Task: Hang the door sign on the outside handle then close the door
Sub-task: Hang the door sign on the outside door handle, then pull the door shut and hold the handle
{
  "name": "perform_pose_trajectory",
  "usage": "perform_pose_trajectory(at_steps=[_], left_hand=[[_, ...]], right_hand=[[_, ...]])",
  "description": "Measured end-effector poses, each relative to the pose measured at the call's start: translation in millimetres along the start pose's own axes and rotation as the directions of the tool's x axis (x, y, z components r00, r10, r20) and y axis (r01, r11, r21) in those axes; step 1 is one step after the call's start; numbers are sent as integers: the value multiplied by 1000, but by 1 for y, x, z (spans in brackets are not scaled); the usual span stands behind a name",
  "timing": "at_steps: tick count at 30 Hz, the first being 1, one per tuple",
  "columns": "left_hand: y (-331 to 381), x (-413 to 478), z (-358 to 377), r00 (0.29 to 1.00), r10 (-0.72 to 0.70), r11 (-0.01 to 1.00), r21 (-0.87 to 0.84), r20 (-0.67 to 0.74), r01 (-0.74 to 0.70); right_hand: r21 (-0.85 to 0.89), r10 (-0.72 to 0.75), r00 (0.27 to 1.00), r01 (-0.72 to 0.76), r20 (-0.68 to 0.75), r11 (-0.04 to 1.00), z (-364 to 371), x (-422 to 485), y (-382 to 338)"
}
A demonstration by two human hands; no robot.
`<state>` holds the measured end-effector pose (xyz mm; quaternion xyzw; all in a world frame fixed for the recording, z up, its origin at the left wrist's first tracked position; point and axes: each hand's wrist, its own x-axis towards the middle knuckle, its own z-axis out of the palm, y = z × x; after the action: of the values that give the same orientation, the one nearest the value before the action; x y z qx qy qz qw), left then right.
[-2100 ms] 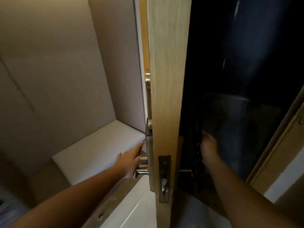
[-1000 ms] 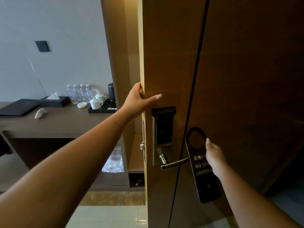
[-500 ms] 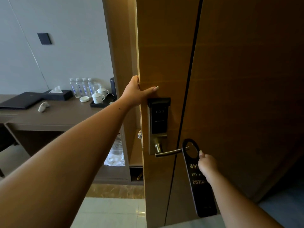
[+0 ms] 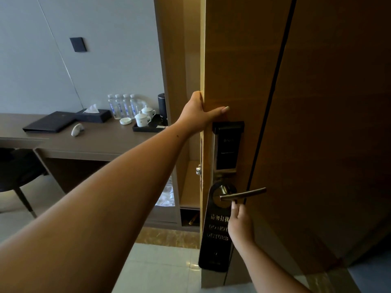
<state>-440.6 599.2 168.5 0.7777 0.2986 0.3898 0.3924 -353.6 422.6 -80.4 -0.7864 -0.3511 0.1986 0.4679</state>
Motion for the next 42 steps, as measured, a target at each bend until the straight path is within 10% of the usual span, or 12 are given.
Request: perform_pose_trajectory(at_steps=[6,13,23,30,34,38,42], left_hand=[[-3,1,1,1000,14,999,-40,-1,-14],[-4,2,2,999,34,999,-33,-12,-35],[15,-23,-1,998,6,1000,-9,63,-5],[44,-77,-7,966,127,959,223,224,-178],[73,-90,-14,814,383,774,330,436,-541],[93,-100,6,547,656,624,34,520,-781],[103,-126,65,391,790,609,-536,472,-585]], right_hand=[[-170,47,999,-45,5,984,-23,23,24],[291,275,935,-205,-223,934,-47,45,2],[181,-30,908,116,-418,977,-76,45,-101],[628,276,791,168,-546,760,-125,53,-126],[629,318,689,256,-651,734,-149,37,-108],[683,342,709,266,-617,680,-191,4,-103],[577,280,755,155,-592,802,-231,-69,-104]])
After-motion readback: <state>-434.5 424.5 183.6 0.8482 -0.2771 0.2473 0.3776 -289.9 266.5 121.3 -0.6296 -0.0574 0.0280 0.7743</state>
